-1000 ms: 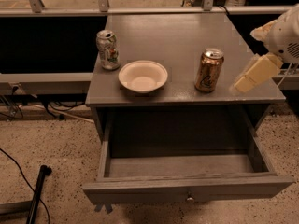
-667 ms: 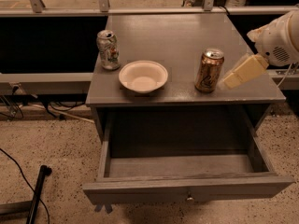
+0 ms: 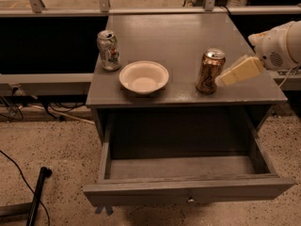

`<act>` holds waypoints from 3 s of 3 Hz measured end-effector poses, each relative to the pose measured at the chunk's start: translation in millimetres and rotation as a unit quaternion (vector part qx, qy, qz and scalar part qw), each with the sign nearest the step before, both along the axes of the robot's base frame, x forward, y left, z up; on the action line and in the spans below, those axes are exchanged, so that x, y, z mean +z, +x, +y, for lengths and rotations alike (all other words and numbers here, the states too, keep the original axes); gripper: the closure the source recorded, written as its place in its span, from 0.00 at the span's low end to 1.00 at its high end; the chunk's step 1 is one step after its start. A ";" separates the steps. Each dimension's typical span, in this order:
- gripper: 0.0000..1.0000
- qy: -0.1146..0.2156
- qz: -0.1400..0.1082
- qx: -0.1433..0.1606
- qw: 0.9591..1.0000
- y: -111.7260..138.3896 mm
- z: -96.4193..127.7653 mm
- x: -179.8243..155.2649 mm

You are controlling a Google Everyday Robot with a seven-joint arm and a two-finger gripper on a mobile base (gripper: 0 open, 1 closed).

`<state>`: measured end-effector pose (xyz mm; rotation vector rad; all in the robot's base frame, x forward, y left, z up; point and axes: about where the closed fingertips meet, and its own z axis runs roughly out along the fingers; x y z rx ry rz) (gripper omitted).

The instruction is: Place orange can into top drawer

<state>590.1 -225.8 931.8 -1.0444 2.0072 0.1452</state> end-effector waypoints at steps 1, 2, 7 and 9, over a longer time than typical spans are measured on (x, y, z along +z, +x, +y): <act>0.00 0.064 -0.001 0.028 0.998 27.8 12.5 -20.0; 0.00 0.092 0.003 0.043 0.995 44.2 17.7 -32.6; 1.00 0.139 -0.060 0.196 0.969 22.4 57.0 -18.3; 1.00 0.231 0.008 0.246 0.941 -66.1 79.9 -43.3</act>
Offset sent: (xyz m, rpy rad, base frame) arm 0.0625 0.0178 -0.0452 0.2507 0.0135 0.1136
